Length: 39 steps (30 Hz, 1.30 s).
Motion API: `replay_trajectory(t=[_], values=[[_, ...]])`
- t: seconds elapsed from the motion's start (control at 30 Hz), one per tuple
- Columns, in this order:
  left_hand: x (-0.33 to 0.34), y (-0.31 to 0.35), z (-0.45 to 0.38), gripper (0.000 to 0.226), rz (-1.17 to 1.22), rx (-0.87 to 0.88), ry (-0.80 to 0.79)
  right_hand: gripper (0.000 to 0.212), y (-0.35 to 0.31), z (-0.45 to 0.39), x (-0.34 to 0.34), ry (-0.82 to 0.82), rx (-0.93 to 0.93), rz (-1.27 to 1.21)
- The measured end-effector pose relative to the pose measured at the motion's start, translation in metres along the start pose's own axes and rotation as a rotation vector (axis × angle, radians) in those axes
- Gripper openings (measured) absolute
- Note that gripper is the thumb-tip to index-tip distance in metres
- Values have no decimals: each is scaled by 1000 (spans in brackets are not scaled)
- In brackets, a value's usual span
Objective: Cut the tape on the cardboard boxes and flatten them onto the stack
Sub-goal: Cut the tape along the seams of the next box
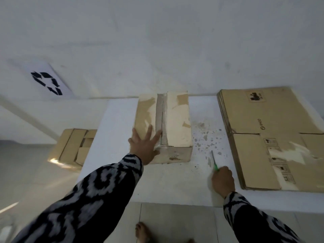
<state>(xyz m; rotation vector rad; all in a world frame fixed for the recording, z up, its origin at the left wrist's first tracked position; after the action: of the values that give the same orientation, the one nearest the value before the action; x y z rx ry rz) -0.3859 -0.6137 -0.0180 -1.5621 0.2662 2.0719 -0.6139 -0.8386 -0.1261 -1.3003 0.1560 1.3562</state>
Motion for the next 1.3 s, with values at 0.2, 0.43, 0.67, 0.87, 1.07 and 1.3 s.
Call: replay_trajectory(t=[0.2, 0.43, 0.67, 0.87, 1.07, 1.3], values=[[8, 1, 22, 80, -62, 7, 16, 23, -132, -19, -50, 110, -250, -365], [13, -7, 46, 99, 207, 124, -154, 14, -252, -6, -37, 29, -441, -511], [-19, -61, -70, 91, 784, 106, -35, 15, -240, -4, -1, 104, -381, -418], [-31, -54, -125, 68, 527, 23, 37, 16, -239, -8, 4, 150, -335, -374], [-65, -48, -172, 41, 537, 89, 166, 18, -242, -8, 10, 162, -324, -315], [-66, -43, -182, 34, 566, 148, 255, 45, -283, -20, 8, 29, -415, -219]])
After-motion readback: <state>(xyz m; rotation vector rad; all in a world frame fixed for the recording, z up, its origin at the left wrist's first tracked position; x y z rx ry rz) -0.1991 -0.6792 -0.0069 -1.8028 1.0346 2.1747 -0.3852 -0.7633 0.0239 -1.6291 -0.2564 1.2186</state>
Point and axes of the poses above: each hand's wrist, its own z-axis away from the middle knuckle, its own x-axis out of the palm, y = z × x, the point moved 8 cm from there along -z, towards the middle knuckle, and after that the axes turned 7 degrees about -x, right-handed, at the moved point
